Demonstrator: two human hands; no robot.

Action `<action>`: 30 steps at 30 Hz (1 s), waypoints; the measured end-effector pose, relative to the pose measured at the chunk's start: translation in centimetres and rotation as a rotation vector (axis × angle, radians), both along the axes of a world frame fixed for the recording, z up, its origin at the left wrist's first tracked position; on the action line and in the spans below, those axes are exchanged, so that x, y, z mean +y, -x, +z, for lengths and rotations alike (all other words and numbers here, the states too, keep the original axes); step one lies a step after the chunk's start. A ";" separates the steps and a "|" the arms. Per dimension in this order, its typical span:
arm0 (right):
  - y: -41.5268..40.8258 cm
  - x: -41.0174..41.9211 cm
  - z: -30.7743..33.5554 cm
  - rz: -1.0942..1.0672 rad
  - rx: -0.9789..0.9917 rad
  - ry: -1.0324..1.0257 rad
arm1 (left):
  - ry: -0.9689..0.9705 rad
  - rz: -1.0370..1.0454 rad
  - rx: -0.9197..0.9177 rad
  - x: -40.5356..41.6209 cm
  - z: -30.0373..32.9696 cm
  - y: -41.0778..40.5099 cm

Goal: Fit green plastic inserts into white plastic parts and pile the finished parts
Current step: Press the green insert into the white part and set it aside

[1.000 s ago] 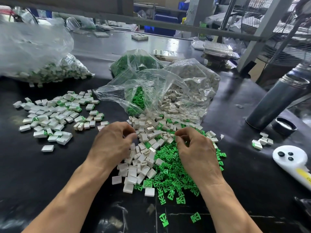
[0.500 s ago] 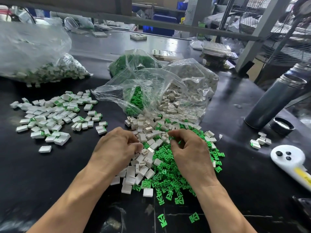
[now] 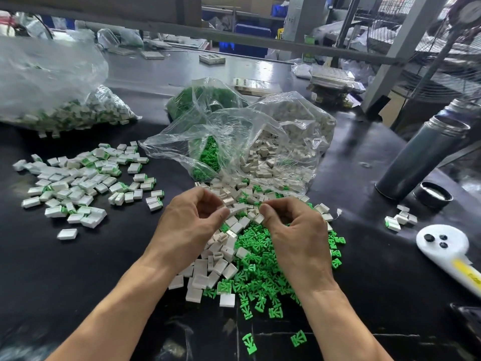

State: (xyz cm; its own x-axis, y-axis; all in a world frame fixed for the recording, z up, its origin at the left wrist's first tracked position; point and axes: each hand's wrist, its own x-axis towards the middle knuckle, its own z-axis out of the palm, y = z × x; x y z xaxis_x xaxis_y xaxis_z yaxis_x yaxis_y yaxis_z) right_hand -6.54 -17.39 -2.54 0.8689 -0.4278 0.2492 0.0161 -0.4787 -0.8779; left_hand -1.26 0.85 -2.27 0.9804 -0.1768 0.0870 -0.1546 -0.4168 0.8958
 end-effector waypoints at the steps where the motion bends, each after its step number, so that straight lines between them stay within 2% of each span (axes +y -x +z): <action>1: -0.1 0.1 0.0 0.001 -0.002 -0.017 | 0.055 -0.010 0.008 -0.2 0.1 0.1; 5: -0.2 0.2 -0.2 -0.009 -0.014 -0.075 | 0.179 -0.032 0.010 -0.9 0.0 0.7; 13: -0.1 0.5 -0.6 0.066 -0.095 -0.118 | 0.266 -0.070 0.018 -1.9 -0.4 1.3; 23: -0.2 0.5 -0.7 0.159 -0.107 -0.142 | 0.280 -0.055 0.006 -2.0 -0.9 1.2; 30: 0.0 0.8 -0.6 0.149 -0.123 -0.262 | 0.292 -0.048 -0.001 -2.2 -0.9 1.2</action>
State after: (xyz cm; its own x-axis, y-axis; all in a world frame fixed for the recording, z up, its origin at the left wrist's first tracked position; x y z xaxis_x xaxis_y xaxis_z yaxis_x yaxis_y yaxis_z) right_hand -6.52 -16.58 -3.17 0.8970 -0.3614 0.2544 0.1827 -0.2210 -0.9580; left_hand -2.43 -1.30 -3.19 0.9713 -0.1904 0.1424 -0.1693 -0.1337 0.9764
